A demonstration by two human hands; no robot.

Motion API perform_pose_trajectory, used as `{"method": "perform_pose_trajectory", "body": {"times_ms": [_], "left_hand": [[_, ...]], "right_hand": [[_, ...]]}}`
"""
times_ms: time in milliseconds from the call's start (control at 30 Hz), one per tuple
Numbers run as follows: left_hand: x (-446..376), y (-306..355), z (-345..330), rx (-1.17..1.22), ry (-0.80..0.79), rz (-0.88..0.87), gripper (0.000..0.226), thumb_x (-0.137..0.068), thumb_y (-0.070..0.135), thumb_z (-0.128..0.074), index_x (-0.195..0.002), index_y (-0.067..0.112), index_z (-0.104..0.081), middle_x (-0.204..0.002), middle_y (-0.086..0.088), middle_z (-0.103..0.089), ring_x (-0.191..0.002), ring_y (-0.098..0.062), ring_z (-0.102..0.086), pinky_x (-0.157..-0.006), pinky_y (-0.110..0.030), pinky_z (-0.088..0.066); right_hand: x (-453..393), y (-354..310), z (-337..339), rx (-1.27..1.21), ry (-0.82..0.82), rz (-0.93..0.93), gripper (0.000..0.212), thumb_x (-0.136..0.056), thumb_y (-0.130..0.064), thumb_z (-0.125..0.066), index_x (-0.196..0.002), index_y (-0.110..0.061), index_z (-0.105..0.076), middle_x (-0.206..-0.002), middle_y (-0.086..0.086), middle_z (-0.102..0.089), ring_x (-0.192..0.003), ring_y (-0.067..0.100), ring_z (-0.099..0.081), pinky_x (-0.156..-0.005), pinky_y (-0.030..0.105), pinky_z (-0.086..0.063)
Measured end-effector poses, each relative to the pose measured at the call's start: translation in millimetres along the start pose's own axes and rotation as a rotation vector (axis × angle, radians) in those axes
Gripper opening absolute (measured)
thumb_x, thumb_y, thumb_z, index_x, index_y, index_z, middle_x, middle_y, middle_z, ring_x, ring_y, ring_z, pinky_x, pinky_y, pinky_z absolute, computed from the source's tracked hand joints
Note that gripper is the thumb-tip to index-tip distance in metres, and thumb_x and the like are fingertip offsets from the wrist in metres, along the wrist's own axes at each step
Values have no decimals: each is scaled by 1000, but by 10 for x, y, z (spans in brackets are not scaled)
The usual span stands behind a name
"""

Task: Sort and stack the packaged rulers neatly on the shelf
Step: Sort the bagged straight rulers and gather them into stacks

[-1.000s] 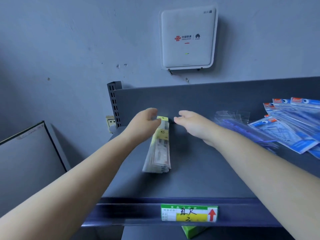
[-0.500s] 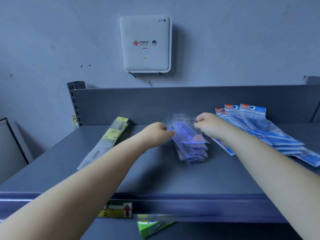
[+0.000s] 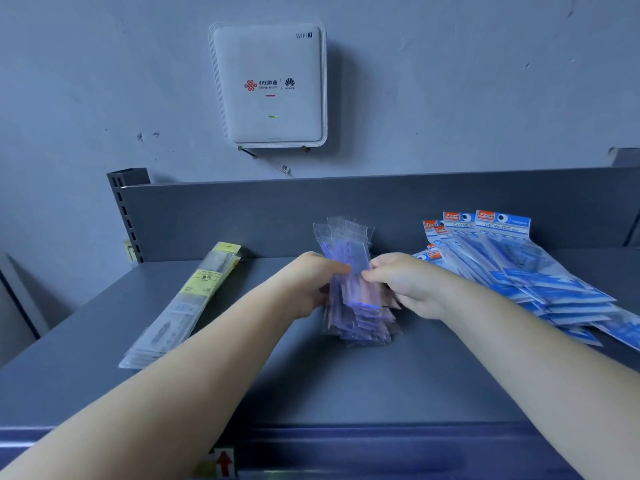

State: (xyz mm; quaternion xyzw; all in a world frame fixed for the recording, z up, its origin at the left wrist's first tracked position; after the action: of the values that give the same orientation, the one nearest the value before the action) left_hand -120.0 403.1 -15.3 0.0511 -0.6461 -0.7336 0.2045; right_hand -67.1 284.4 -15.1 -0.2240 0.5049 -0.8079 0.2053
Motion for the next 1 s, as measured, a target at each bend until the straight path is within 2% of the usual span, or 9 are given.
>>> {"method": "perform_pose_trajectory", "body": {"times_ms": [167, 233, 333, 400, 533, 667, 767, 833, 1000], "left_hand": [[-2, -13, -7, 139, -29, 48, 11, -83, 2, -58, -95, 2, -58, -76, -10, -58, -54, -18, -60, -55, -25, -50], [-16, -29, -27, 144, -42, 67, 20, -77, 7, -64, -96, 2, -60, -88, -13, -62, -66, -22, -64, -73, -31, -55], [-18, -20, -34, 94, -29, 73, 42, -66, 9, -71, -106, -3, -61, -98, -17, -60, -84, -29, -59, -96, -45, -46], [-25, -16, -24, 76, -25, 74, 40, -74, 6, -69, -111, -7, -59, -93, -17, -60, -80, -30, -60, -92, -46, -49], [4, -37, -18, 140, -56, 113, 23, -85, 0, -59, -108, -3, -56, -78, -12, -64, -52, -20, -65, -65, -32, -56], [44, -45, 8, 202, -73, 152, 37, -86, -2, -56, -123, -2, -50, -86, -14, -64, -61, -22, -65, -65, -32, -55], [74, -37, 13, 211, -81, 159, 23, -85, -4, -55, -108, -2, -55, -67, -12, -67, -47, -20, -65, -48, -28, -56], [93, -35, 22, 202, -66, 161, 7, -85, -4, -56, -92, -1, -58, -59, -9, -64, -43, -18, -63, -45, -25, -54], [142, 119, 99, 228, -59, -6, 12, -85, -5, -55, -88, 7, -58, -79, -7, -63, -57, -16, -62, -56, -22, -53]], "right_hand": [[-22, 33, -29, -176, -20, 16, 33, -93, -4, -51, -119, 16, -48, -92, 10, -53, -75, 22, -50, -68, 25, -41], [-11, 46, -41, -250, -12, 26, 46, -89, -2, -58, -129, 12, -43, -119, 15, -55, -95, 25, -53, -84, 29, -42], [-2, 32, -17, -369, -30, 5, 15, -83, 11, -59, -87, 1, -70, -100, 15, -64, -86, 23, -63, -84, 31, -50], [0, 10, -11, -416, -64, -8, 18, -81, 14, -59, -72, 0, -65, -77, 12, -67, -72, 21, -64, -76, 31, -52], [-5, 7, -33, -393, -56, -39, 10, -80, 12, -60, -80, 2, -63, -74, 11, -65, -67, 21, -63, -71, 31, -54], [27, -35, -79, -364, -56, -42, 15, -82, 8, -61, -72, -2, -58, -70, 10, -62, -62, 20, -61, -56, 29, -52], [48, -57, -121, -358, -69, -21, 10, -84, 8, -59, -91, 3, -62, -92, 14, -65, -82, 25, -63, -76, 39, -53], [69, -63, -143, -357, -69, -17, 31, -85, 9, -57, -116, 5, -57, -111, 16, -64, -97, 30, -62, -91, 45, -50], [112, -184, -174, -415, -34, 86, 44, -82, 11, -58, -125, 3, -49, -115, 18, -64, -104, 32, -63, -91, 46, -50]]}}
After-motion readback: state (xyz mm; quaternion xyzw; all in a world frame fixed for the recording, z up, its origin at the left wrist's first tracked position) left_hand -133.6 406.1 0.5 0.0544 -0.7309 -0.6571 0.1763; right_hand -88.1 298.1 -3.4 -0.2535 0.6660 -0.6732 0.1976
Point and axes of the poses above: each hand's wrist, its own x-axis away from the middle knuckle, its own z-axis out of the back of the hand, y = z × x, the point moved 7 cm from there along -x, towards the middle knuckle
